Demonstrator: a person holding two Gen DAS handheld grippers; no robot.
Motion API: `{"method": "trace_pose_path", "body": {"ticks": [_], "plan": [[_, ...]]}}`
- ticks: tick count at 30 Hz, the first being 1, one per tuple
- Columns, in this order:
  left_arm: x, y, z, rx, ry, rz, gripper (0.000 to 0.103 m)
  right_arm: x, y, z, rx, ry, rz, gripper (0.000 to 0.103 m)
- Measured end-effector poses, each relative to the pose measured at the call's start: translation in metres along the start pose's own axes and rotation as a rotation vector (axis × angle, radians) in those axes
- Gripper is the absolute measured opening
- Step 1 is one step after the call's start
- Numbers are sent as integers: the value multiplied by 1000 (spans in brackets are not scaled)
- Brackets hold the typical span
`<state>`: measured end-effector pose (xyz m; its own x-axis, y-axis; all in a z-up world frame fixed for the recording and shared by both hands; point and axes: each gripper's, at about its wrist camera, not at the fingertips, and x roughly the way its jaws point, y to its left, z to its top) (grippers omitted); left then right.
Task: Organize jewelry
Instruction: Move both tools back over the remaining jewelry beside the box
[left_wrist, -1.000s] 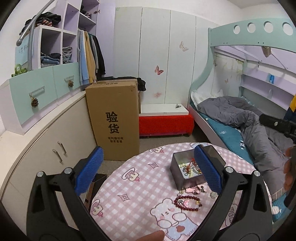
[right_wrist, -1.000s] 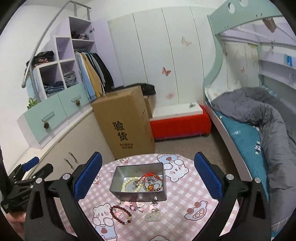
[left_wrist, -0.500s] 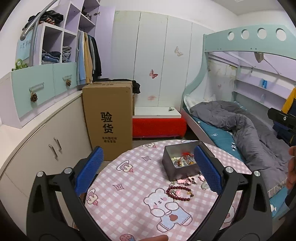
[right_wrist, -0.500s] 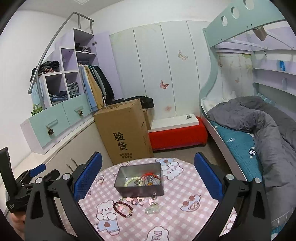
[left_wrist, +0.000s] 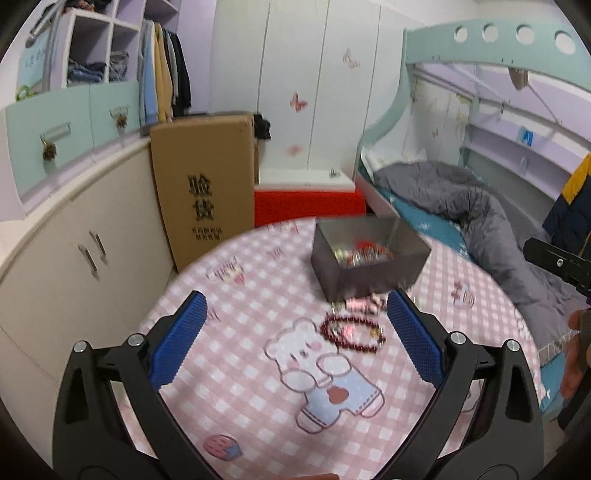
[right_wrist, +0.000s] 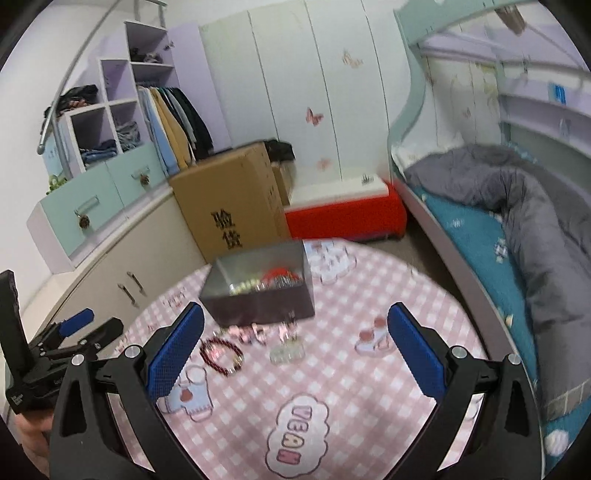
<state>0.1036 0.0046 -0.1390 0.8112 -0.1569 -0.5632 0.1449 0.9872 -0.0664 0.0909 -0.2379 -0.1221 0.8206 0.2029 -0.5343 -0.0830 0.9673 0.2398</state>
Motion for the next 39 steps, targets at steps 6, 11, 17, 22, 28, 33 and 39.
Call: {"method": "trace_pose_path", "body": {"ticks": [6, 11, 17, 22, 28, 33, 39], "plan": [[53, -18, -19, 21, 138, 24, 96, 16, -10, -19, 28, 73, -13, 96], [95, -21, -31, -10, 259, 39, 96, 24, -17, -28, 37, 114, -16, 96], [114, -23, -41, -17, 319, 34, 94, 37, -18, -33, 28, 161, -11, 96], [98, -13, -50, 42, 312, -21, 58, 47, -20, -36, 21, 194, -4, 96], [95, -4, -45, 32, 338, -37, 64, 68, -15, -39, -4, 239, -8, 96], [94, -5, -35, -68, 305, -101, 79, 80, -9, -44, -26, 264, -23, 96], [119, -18, -37, -31, 326, 7, 83, 82, -11, -45, -17, 275, -25, 96]]}}
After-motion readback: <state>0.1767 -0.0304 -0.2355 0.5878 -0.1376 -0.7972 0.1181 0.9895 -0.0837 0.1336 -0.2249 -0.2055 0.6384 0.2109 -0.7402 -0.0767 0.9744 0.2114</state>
